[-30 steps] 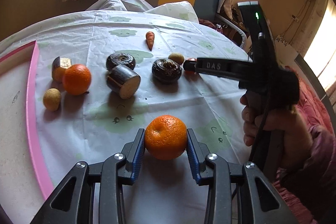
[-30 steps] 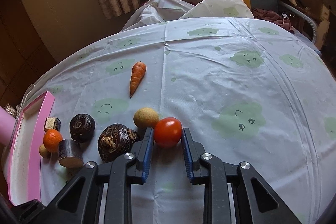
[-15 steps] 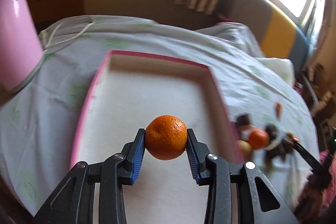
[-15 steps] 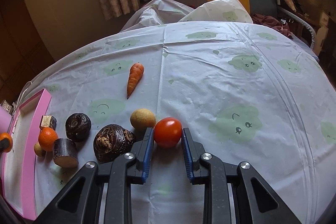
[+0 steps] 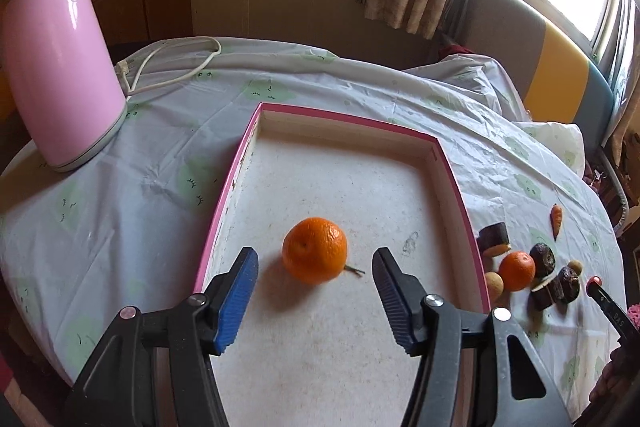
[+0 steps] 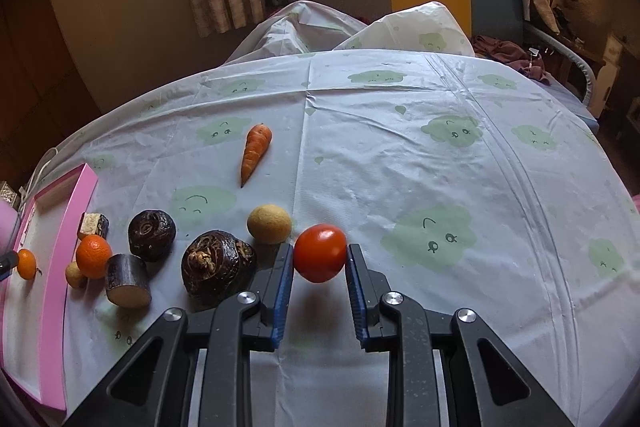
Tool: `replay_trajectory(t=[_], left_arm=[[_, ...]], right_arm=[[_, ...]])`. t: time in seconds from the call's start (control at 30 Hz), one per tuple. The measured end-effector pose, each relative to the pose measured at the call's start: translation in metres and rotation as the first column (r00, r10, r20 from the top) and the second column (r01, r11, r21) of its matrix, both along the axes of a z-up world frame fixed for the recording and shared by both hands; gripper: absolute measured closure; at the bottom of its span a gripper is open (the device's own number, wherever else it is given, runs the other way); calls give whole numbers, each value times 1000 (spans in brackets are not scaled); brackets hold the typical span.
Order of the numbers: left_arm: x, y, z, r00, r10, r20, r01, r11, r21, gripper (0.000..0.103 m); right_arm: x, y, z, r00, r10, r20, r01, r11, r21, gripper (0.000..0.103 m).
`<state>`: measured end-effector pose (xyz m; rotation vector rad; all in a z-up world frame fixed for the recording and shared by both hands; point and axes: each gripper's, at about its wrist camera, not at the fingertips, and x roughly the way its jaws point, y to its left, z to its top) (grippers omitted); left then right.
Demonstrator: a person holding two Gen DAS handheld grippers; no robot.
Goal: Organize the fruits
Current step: 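Carry the red tomato into the pink tray and open the right tool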
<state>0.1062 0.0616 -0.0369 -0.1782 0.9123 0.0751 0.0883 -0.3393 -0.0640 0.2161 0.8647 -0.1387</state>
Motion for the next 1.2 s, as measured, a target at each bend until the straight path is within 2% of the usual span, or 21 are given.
replay_trajectory(t=[0.23, 0.43, 0.57, 0.7, 0.8, 0.9, 1.07, 1.2], left_arm=[[-22, -2, 2, 1000, -22, 6, 22, 1000, -8, 43], [-36, -2, 3, 999, -38, 15, 38, 999, -7, 43], [-43, 3, 2, 999, -31, 17, 31, 999, -17, 43], [-50, 8, 5, 999, -25, 30, 25, 1000, 1, 43], [-53, 14, 4, 999, -16, 28, 16, 1000, -3, 43], [-55, 19, 1, 1000, -15, 16, 15, 999, -30, 43], [-58, 21, 1, 1000, -19, 14, 19, 999, -34, 43], [-58, 21, 0, 1000, -20, 8, 20, 999, -34, 43]], right_arm=[[-23, 20, 24, 996, 58, 62, -59, 998, 14, 77], [-31, 72, 39, 971, 221, 90, -225, 974, 37, 77], [-29, 123, 43, 927, 363, 99, -370, 926, 70, 77], [-24, 178, 46, 862, 496, 104, -505, 858, 94, 77], [-17, 214, 46, 816, 570, 95, -577, 809, 109, 77], [-8, 240, 40, 790, 609, 71, -613, 783, 107, 77], [8, 264, 21, 783, 622, 6, -618, 778, 109, 76], [9, 269, 16, 794, 607, -10, -604, 791, 96, 75]])
